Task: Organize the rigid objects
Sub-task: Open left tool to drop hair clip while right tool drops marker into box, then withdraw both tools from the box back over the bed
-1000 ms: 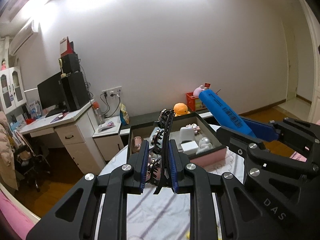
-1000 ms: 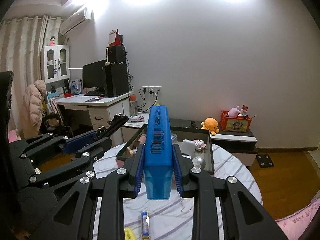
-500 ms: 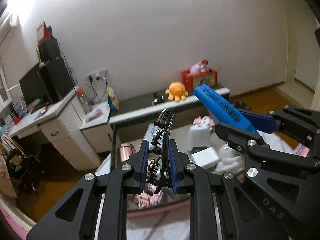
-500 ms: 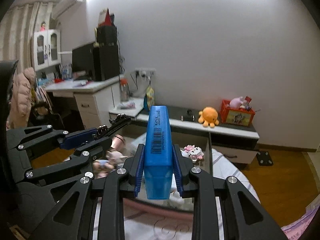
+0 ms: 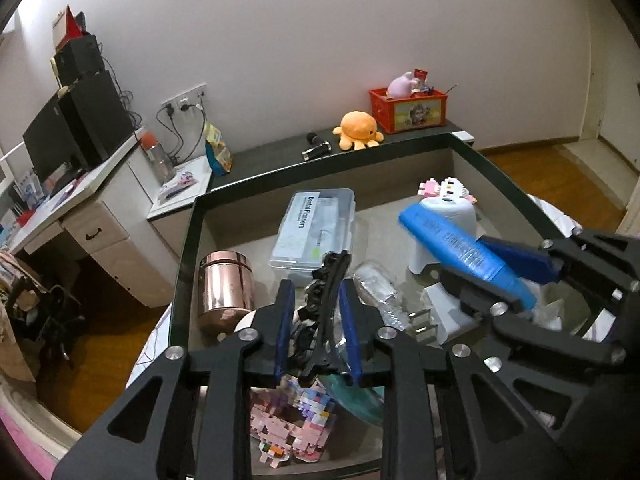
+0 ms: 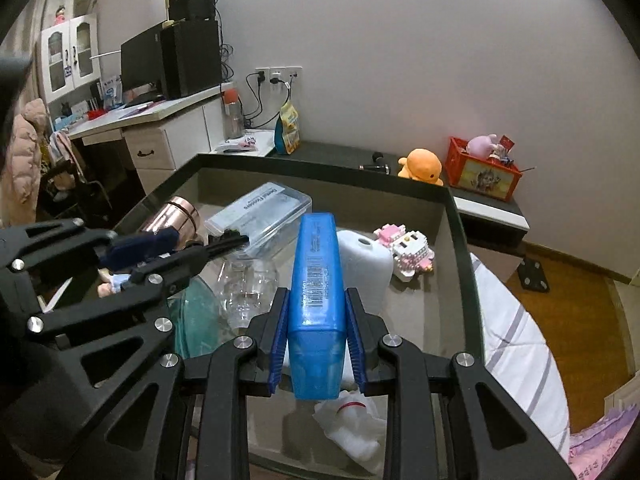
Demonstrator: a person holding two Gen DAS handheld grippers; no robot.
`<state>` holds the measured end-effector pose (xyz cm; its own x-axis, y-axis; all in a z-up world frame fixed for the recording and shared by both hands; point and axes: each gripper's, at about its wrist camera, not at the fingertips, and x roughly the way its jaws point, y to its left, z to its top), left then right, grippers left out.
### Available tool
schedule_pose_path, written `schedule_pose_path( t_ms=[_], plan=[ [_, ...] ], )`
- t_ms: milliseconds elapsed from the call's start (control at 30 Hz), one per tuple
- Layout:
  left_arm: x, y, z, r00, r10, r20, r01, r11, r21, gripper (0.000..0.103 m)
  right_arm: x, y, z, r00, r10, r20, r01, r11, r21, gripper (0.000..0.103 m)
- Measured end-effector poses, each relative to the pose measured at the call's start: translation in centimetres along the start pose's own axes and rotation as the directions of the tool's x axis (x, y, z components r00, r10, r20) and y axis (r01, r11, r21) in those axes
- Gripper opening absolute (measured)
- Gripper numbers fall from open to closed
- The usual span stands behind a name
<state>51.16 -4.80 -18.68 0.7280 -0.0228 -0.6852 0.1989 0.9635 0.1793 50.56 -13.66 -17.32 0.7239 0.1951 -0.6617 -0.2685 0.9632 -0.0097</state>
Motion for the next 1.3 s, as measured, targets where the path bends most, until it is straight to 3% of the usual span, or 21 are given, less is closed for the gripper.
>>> schedule_pose_path(
  t_ms=[100,167,233,300,400,667,700,800,900,1100,1300],
  plan=[
    [-0.5,0.6,0.0,1.000,0.010,0.009,-0.010,1.000,-0.014,0.042,-0.4,0.3,0.1,1.000,-0.013,0.001,0.013,1.000,0.005,0.029],
    [-1.7,1.1,-0.1,0.999,0.012,0.032,-0.011,0.999,-0.041,0.047,-1.3,0.0,0.2,0.999,-0.037,0.018,0.036,0.999,0.015,0.039],
    [-3.4,1.6,-0.3,0.998,0.011,0.065,-0.006,0.998,-0.065,0.057,-2.3,-0.5,0.5,0.998,-0.049,0.041,0.047,0.998,0.034,0.060],
    [-5.4,2.2,-0.5,0.994,0.030,0.106,-0.021,0.996,-0.087,0.073,-4.1,-0.8,0.7,0.996,-0.053,0.069,0.049,0.997,0.055,0.070],
    [-9.0,2.6,-1.3,0.983,0.049,0.177,-0.029,0.993,-0.117,0.085,-7.1,-1.0,0.7,0.990,-0.057,0.125,0.050,0.997,0.065,0.082],
    [-18.8,2.9,-4.9,0.935,0.131,0.330,-0.076,0.982,-0.174,0.103,-15.6,0.7,-1.2,0.970,-0.008,0.241,-0.005,0.999,0.053,0.083],
    [-19.9,2.9,-5.5,0.930,0.137,0.342,-0.077,0.980,-0.183,0.103,-16.6,1.0,-1.7,0.968,-0.004,0.252,-0.009,0.999,0.054,0.085],
    [-22.8,2.5,-7.4,0.921,0.128,0.369,-0.059,0.980,-0.193,0.103,-19.4,1.6,-3.2,0.958,0.006,0.287,-0.023,0.998,0.055,0.103],
    [-25.2,1.5,-9.5,0.911,0.137,0.388,-0.062,0.978,-0.199,0.103,-21.8,2.1,-5.1,0.949,0.003,0.316,-0.021,0.998,0.051,0.103],
    [-27.9,-0.8,-13.4,0.917,0.110,0.383,-0.027,0.976,-0.214,0.103,-25.2,2.1,-9.1,0.945,-0.028,0.327,0.006,0.998,0.070,0.103],
    [-29.6,-3.1,-15.4,0.910,0.127,0.394,-0.043,0.976,-0.214,0.103,-27.5,1.5,-12.3,0.942,-0.052,0.332,0.024,0.996,0.089,0.103]
  ],
)
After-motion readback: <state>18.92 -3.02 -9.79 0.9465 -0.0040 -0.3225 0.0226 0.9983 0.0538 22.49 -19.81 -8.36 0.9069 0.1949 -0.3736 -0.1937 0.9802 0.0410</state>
